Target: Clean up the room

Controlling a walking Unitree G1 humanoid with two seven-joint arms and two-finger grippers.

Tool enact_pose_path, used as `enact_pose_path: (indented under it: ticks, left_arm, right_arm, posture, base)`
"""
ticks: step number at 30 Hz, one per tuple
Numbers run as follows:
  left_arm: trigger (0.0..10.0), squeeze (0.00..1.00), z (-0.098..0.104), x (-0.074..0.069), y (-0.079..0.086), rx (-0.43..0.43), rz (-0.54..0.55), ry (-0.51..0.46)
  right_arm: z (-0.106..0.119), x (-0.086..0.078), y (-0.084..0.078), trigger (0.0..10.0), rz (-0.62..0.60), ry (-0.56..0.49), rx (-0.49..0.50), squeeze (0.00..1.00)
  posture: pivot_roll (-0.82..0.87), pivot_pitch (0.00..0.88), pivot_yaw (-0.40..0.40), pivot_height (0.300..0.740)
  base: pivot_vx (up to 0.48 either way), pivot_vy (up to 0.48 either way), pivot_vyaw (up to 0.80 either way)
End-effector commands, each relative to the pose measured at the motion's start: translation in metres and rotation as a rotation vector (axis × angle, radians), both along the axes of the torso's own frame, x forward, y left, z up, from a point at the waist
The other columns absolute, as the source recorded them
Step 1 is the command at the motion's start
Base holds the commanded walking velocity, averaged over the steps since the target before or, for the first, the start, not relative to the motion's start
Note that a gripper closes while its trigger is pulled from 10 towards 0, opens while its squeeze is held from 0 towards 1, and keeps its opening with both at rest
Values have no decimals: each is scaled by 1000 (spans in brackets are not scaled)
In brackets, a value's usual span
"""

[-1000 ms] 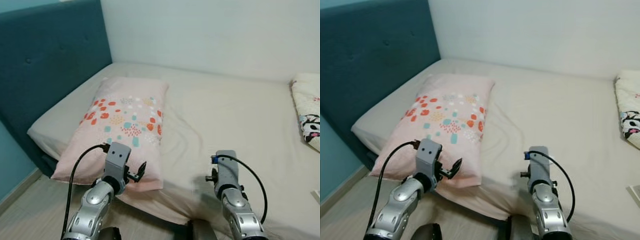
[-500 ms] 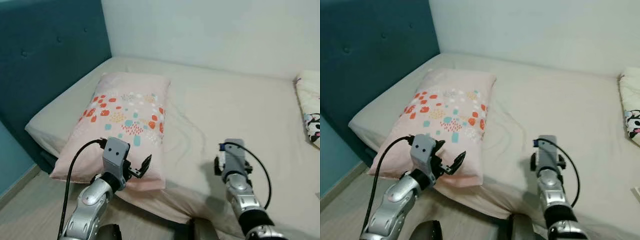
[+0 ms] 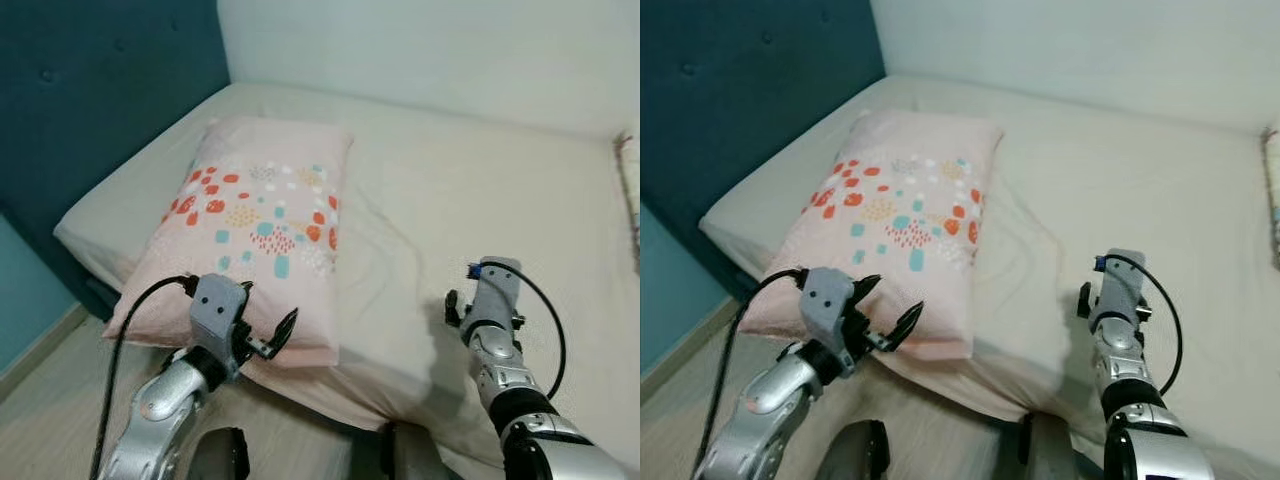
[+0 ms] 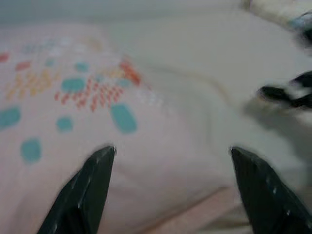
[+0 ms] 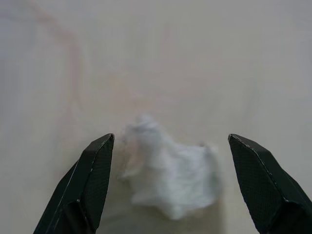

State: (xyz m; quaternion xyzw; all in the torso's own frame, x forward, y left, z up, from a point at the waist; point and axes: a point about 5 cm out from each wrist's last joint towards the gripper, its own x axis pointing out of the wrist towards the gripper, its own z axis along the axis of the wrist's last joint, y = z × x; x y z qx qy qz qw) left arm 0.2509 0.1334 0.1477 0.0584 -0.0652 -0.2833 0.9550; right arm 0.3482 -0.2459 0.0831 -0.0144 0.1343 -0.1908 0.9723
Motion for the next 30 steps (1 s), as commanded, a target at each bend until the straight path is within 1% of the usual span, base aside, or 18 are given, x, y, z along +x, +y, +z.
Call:
enact_pose_path:
  ticks: [1, 2, 3, 4, 5, 6, 7, 8, 12, 13, 15, 16, 22, 28, 29, 30]
  left_arm:
    - [10000, 0, 8, -17, -6, 34, -157, 14]
    - [10000, 0, 11, -23, -8, 45, -203, 18]
    - [10000, 0, 11, -23, -8, 45, -203, 18]
    - [10000, 0, 13, -26, -10, 64, -238, 17]
    - [10000, 0, 13, -26, -10, 64, -238, 17]
    - [10000, 0, 15, -28, -12, 78, -258, 13]
    - [10000, 0, 15, -28, -13, 87, -263, 12]
    - [10000, 0, 16, -27, -13, 88, -265, 15]
    - [10000, 0, 16, -27, -13, 86, -263, 26]
    - [10000, 0, 16, -27, -13, 87, -265, 30]
    - [10000, 0, 17, -28, -12, 89, -268, 35]
    - [10000, 0, 17, -28, -12, 86, -266, 38]
    - [10000, 0, 15, -27, -10, 84, -257, 48]
    - [10000, 0, 14, -26, -10, 74, -248, 50]
    - [10000, 0, 13, -24, -11, 71, -245, 51]
    - [10000, 0, 13, -24, -11, 71, -245, 51]
  right_arm:
    - [0, 0, -3, 10000, -17, -5, 36, 1000]
    - [0, 1, -4, 10000, -19, -7, 43, 1000]
    - [0, 1, -4, 10000, -19, -7, 43, 1000]
    - [0, 1, -5, 10000, -20, -3, 44, 878]
    - [0, 1, -5, 10000, -20, -3, 44, 878]
    - [0, 1, -6, 10000, -28, 5, 44, 557]
    - [0, 1, -7, 10000, -35, 13, 40, 424]
    - [-1, 0, -8, 10000, -46, 27, 34, 0]
    - [-3, -2, -11, 10000, -60, 53, 39, 0]
    - [-5, -4, -14, 4353, -70, 66, 48, 0]
    - [-6, -4, -15, 4353, -75, 72, 50, 0]
    - [-7, -6, -17, 0, -81, 73, 53, 0]
    - [-8, -10, -25, 0, -110, 72, 63, 0]
    - [-9, -11, -27, 0, -116, 68, 65, 0]
    - [-8, -10, -27, 0, -111, 64, 59, 0]
    - [-8, -10, -27, 0, -111, 64, 59, 0]
  posture:
    - [233, 270, 29, 575]
    - [236, 273, 32, 575]
    - [236, 273, 32, 575]
    - [242, 280, 37, 575]
    - [242, 280, 37, 575]
    - [247, 283, 45, 575]
    - [249, 284, 46, 575]
    - [248, 284, 50, 575]
    - [243, 281, 55, 575]
    - [241, 278, 56, 575]
    - [240, 277, 56, 575]
    - [239, 275, 56, 575]
    - [227, 264, 53, 575]
    - [216, 253, 53, 575]
    - [196, 232, 43, 575]
    - [196, 232, 43, 575]
  base:
    - [0, 0, 0]
    - [0, 0, 0]
    - [0, 0, 0]
    - [0, 0, 0]
    - [0, 0, 0]
    - [0, 0, 0]
    - [0, 0, 0]
    - [0, 0, 0]
    - [0, 0, 0]
    - [0, 0, 0]
    - [0, 0, 0]
    - [0, 0, 0]
    - [0, 0, 0]
    - [0, 0, 0]
    - [0, 0, 0]
    - [0, 0, 0]
